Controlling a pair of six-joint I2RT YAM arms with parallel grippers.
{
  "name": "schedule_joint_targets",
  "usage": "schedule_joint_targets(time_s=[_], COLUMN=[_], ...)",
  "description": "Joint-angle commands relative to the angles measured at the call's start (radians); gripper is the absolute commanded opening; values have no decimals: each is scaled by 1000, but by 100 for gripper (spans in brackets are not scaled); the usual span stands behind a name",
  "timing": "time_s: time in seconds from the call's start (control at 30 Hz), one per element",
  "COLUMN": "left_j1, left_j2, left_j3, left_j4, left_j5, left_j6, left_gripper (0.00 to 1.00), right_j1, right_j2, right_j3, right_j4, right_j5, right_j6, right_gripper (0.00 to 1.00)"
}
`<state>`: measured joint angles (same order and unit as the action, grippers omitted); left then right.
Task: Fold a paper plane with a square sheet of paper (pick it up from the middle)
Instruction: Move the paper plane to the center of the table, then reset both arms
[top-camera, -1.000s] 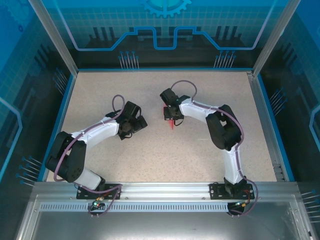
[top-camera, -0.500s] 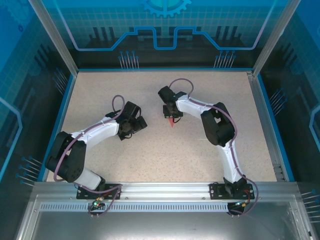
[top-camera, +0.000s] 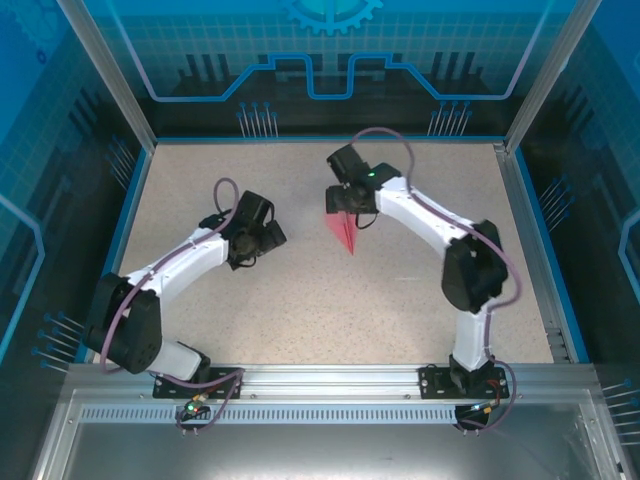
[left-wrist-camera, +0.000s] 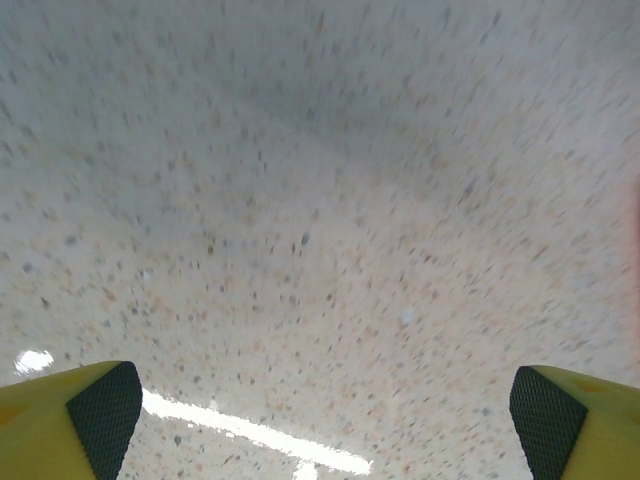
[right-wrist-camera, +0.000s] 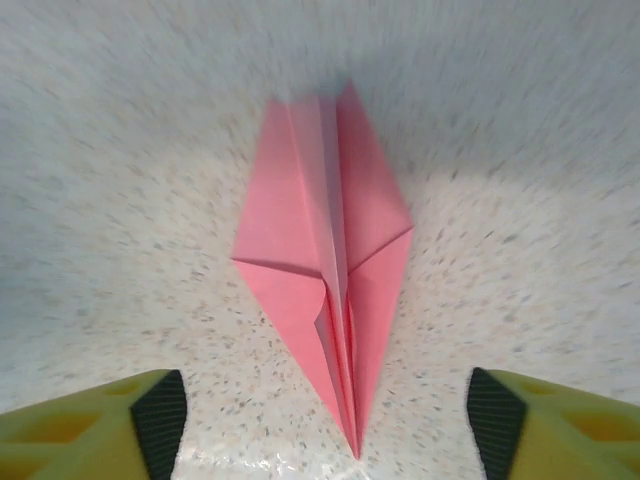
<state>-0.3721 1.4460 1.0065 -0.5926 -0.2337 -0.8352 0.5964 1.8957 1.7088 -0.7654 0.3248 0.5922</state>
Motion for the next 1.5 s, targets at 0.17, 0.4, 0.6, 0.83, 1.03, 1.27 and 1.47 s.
schedule_joint_targets(time_s=[0.17, 0.4, 0.6, 0.83, 1.03, 1.27, 1.47], left_j1=[116, 215, 246, 281, 343, 379, 392], left_j2=[-122, -239, -315, -382, -355, -229, -114], left_j3=[0, -179, -405, -539, -692, -690, -667], left_j4=[27, 197, 486, 715, 1082, 1219, 1347], left_j5=[-209, -398, -417, -279, -77, 73, 136], left_j6=[191, 275, 448, 630, 738, 762, 775], left_gripper=[99, 99, 99, 98, 99, 99, 98], right_j1=[-110, -312, -463, -484, -485, -517, -538], right_j2=[-338, -530, -661, -662, -597, -520, -463], right_j3=[-280, -639, -1002, -1191, -1270, -1294, -1301], right_j4=[94, 288, 638, 965, 1268, 1441, 1499], right_j5=[245, 380, 322, 242, 95, -13, -94], right_j6=[-100, -162, -235, -387, -490, -519, -523], right_gripper=[99, 100, 99, 99, 99, 99, 100])
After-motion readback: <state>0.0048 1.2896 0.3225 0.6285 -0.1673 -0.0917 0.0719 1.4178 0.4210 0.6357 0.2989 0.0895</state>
